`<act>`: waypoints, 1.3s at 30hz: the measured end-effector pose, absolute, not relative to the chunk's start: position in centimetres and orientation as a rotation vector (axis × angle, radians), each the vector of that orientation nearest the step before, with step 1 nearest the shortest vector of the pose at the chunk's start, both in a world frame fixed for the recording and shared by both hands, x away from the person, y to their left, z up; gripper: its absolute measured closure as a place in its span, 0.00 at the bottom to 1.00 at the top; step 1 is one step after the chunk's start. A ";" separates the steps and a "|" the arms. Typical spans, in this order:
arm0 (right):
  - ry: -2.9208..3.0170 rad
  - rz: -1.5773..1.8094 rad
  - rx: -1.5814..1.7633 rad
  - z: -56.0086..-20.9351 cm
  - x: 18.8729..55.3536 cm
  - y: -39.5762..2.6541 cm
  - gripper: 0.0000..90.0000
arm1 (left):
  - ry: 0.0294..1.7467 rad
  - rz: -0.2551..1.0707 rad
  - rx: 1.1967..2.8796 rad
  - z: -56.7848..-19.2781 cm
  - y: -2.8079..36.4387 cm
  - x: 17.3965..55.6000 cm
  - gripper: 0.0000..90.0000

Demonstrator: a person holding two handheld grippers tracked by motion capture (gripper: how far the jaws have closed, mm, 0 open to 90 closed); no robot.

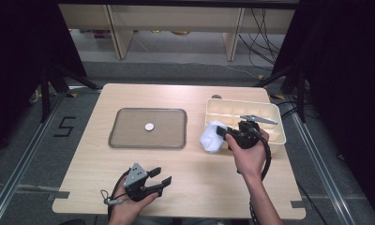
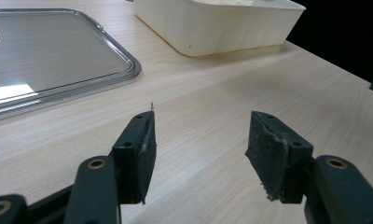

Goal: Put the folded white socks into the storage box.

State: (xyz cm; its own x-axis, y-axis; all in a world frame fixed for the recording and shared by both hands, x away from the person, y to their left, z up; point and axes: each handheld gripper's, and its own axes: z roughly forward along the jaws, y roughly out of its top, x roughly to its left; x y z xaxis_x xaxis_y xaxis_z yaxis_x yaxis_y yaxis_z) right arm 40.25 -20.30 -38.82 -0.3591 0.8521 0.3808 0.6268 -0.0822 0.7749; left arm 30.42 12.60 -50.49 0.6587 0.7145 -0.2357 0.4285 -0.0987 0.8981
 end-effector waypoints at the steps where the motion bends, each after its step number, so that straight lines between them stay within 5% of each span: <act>1: 1.969 1.410 1.578 -38.7 40.7 -20.5 0.80 | 0.921 0.313 1.730 -50.5 12.6 30.5 0.46; 21: 1.965 1.322 1.666 -39.5 47.1 -20.4 0.80 | 0.927 0.311 1.737 -50.6 12.4 30.4 0.46; 39: 1.965 1.137 1.676 -41.6 49.1 -20.7 0.80 | 0.922 0.306 1.734 -50.7 12.3 30.4 0.46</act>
State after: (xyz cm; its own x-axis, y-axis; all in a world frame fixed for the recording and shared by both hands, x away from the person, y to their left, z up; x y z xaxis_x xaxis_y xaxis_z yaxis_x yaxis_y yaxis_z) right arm 49.08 -20.68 -41.58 -0.2617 0.9327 0.2482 0.6798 -0.0043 0.7333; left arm 30.42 12.33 -50.69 0.6641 0.7095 -0.2357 0.4279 -0.1022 0.8980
